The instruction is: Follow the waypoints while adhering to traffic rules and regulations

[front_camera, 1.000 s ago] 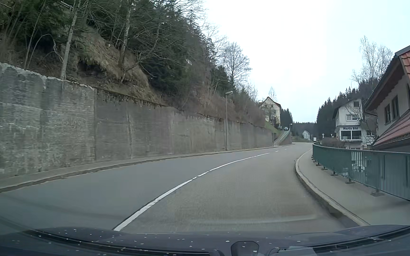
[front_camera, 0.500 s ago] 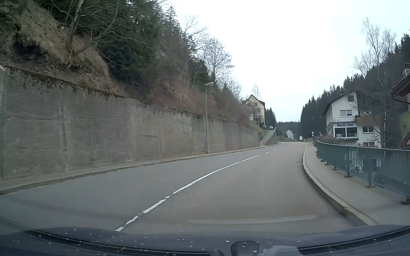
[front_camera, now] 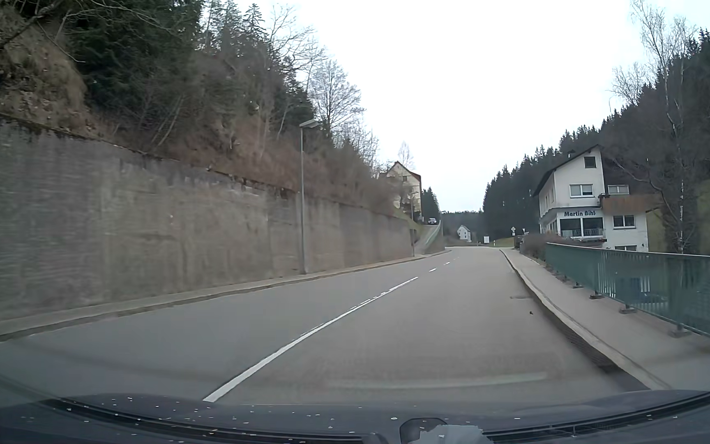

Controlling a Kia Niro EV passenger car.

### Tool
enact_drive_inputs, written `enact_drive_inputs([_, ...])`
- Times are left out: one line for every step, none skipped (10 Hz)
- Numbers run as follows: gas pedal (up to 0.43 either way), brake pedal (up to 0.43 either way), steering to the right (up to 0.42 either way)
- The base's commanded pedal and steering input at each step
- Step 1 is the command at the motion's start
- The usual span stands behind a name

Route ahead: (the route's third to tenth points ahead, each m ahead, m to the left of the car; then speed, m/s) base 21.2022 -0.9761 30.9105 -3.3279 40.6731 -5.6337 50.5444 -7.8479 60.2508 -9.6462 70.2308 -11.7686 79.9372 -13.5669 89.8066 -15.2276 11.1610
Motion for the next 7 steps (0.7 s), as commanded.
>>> enact_drive_inputs([0.240, 0.000, 0.071])
enact_drive_inputs([0.240, 0.000, 0.071])
enact_drive_inputs([0.240, 0.000, 0.071])
enact_drive_inputs([0.240, 0.000, 0.071])
enact_drive_inputs([0.240, 0.000, 0.070])
enact_drive_inputs([0.228, 0.000, 0.066])
enact_drive_inputs([0.228, 0.000, 0.062])
